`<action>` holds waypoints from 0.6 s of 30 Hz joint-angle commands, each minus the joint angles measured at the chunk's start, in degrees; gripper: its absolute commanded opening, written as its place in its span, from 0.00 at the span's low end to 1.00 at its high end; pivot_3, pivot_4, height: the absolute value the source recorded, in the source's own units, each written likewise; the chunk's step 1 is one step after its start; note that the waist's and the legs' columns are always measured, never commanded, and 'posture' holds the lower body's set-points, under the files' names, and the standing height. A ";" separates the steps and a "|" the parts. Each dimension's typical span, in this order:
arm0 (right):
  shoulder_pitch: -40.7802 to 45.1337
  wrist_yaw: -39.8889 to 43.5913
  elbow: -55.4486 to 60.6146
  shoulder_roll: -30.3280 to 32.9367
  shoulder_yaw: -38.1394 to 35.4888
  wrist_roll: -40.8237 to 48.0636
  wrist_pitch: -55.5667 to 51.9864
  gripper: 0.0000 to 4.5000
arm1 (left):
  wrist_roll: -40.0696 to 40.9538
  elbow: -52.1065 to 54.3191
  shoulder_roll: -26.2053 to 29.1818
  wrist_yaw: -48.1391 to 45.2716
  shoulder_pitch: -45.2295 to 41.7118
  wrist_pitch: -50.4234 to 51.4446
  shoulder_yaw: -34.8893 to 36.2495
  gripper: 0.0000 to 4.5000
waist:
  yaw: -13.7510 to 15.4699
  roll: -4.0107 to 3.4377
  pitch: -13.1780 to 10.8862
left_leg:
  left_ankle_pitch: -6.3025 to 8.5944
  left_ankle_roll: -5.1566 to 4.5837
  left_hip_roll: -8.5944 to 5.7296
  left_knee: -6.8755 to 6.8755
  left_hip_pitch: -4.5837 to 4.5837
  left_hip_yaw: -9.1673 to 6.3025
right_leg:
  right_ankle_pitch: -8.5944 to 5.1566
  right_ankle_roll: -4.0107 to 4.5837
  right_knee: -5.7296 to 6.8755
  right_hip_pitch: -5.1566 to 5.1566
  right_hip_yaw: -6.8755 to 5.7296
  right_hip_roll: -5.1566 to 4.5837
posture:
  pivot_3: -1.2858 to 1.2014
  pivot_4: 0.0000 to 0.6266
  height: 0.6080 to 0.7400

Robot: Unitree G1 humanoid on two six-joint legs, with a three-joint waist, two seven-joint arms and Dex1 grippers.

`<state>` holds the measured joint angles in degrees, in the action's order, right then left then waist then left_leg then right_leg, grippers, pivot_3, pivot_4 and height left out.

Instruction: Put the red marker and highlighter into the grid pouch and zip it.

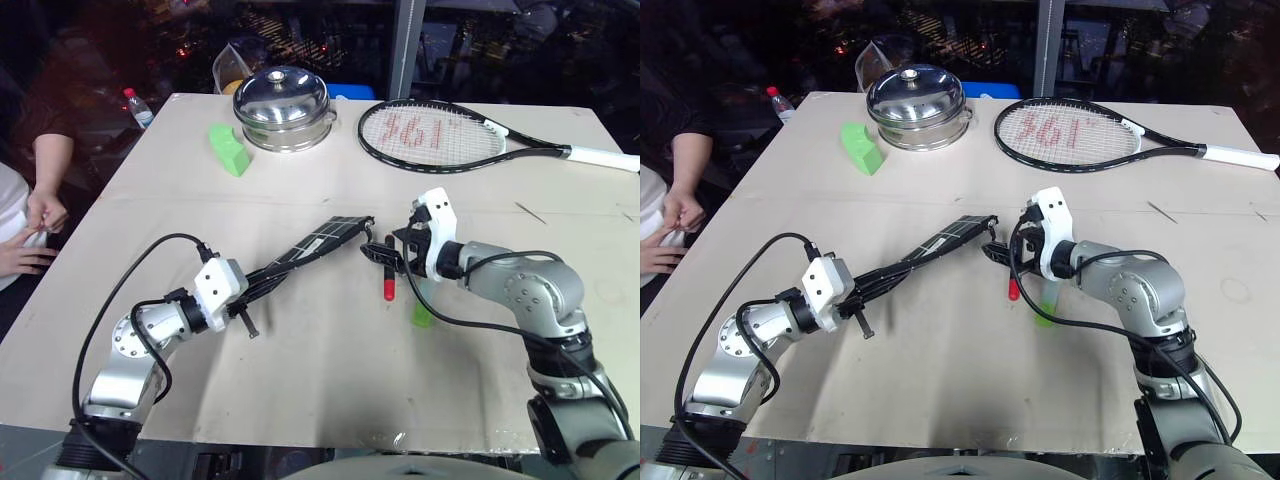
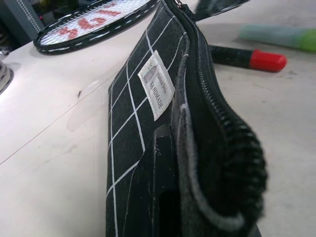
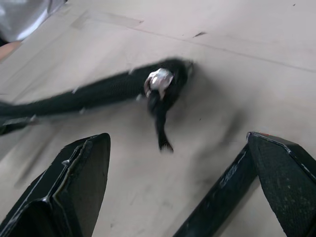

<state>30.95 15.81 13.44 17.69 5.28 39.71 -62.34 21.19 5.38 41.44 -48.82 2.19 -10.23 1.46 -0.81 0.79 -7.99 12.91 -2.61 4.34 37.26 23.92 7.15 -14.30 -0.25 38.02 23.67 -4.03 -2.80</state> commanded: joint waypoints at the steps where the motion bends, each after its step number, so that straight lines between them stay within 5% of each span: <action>1: 2.67 1.77 -2.74 -0.79 2.22 -3.50 2.91 0.71 | -0.80 3.27 -0.05 -0.78 0.26 -0.38 1.08 0.00 | 0.01 0.00 0.00 | 0.00 0.00 0.01 0.00 -0.02 0.00 | 0.00 0.01 0.02 0.00 0.00 -0.01 | 0.52 0.24 1.00; 7: 4.31 4.41 -5.08 -0.53 3.38 -7.03 4.73 0.04 | -2.15 4.77 -0.47 -1.68 0.33 -0.82 1.09 0.00 | 0.01 -0.01 -0.01 | 0.00 0.00 0.03 -0.01 0.01 0.04 | 0.00 0.00 -0.02 0.01 0.00 0.00 | 0.52 0.24 1.00; 18: 5.16 11.02 3.35 1.35 2.53 -1.70 -4.04 0.02 | -6.04 2.65 -4.35 2.36 -5.29 1.81 0.42 0.00 | 0.03 -0.03 -0.02 | 0.00 0.00 0.04 -0.02 0.01 0.07 | 0.00 0.00 0.00 0.05 0.02 -0.15 | 0.52 0.24 1.00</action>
<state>35.03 25.78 13.98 18.93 9.01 36.20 -65.05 15.57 7.60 37.54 -47.38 -2.51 -8.61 1.60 -0.78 0.76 -8.01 12.91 -2.60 4.38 37.24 23.93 7.22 -14.29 -0.25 38.01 23.71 -4.01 -2.94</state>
